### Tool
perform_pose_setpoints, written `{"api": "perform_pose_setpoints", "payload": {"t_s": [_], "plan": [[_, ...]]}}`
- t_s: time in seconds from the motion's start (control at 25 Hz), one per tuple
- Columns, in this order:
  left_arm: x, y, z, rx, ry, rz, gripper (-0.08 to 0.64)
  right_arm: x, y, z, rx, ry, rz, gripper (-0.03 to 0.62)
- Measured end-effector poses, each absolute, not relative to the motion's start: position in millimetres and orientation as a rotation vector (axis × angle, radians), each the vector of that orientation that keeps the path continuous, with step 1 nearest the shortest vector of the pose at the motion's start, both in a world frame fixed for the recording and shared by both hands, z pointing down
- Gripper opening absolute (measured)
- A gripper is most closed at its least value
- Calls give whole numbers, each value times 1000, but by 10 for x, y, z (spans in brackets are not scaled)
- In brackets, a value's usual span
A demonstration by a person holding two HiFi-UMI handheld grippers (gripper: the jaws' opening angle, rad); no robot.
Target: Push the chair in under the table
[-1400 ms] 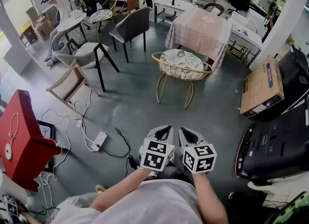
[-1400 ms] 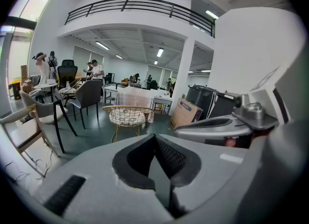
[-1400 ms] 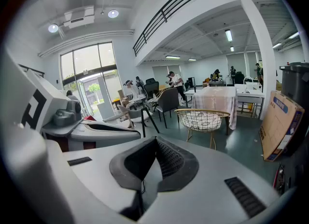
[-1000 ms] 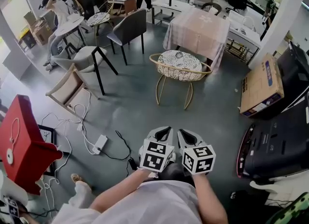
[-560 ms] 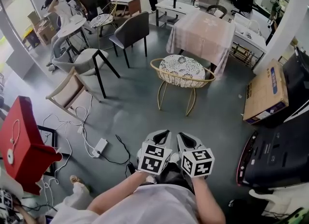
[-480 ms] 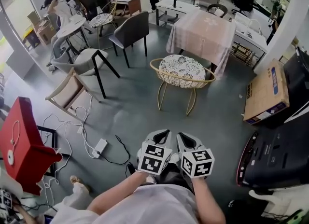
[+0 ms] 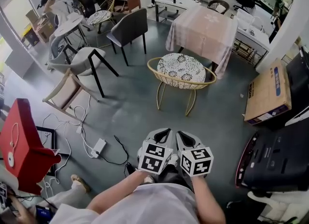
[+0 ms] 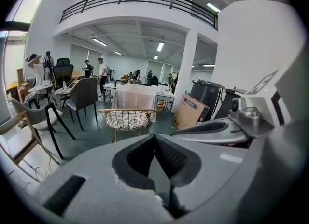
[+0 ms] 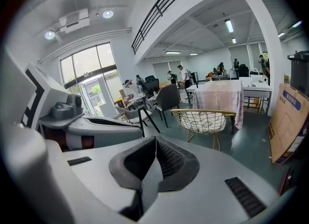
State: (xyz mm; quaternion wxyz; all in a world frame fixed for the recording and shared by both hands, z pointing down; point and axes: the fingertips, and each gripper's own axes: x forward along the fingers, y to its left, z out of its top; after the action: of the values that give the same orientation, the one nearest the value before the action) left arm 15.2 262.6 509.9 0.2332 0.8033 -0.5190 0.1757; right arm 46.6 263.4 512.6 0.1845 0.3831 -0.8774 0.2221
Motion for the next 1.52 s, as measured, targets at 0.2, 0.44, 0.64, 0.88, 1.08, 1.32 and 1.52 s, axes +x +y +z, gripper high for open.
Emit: {"api": "perform_pose_setpoints", "payload": {"t_s": [0.2, 0.44, 0.64, 0.88, 1.08, 1.32, 1.52], "plan": [[149, 2391, 5114, 2194, -1440, 499, 6, 464, 2403, 5145, 1056, -2482, 629, 5], [198, 2093, 5120, 2177, -1460, 517, 6, 579, 2090, 5157, 1044, -2489, 632, 5], [357, 1854, 5144, 2163, -1475, 553, 6, 800, 1842, 5198, 1033, -2491, 637, 5], [476, 1620, 5093, 2177, -1513, 601, 6, 978, 1600, 5177, 1014, -2499, 611, 5], [525, 1482, 5061, 2182, -1540, 644, 6, 1099, 1453, 5172, 998, -2504, 581, 5], [438, 1346, 5171, 2161, -1572, 681, 6, 1117, 1345, 5249, 955, -2491, 522, 5], [360, 1163, 5219, 2184, -1590, 684, 6, 1108, 1203, 5345, 925, -2467, 494, 5]]}}
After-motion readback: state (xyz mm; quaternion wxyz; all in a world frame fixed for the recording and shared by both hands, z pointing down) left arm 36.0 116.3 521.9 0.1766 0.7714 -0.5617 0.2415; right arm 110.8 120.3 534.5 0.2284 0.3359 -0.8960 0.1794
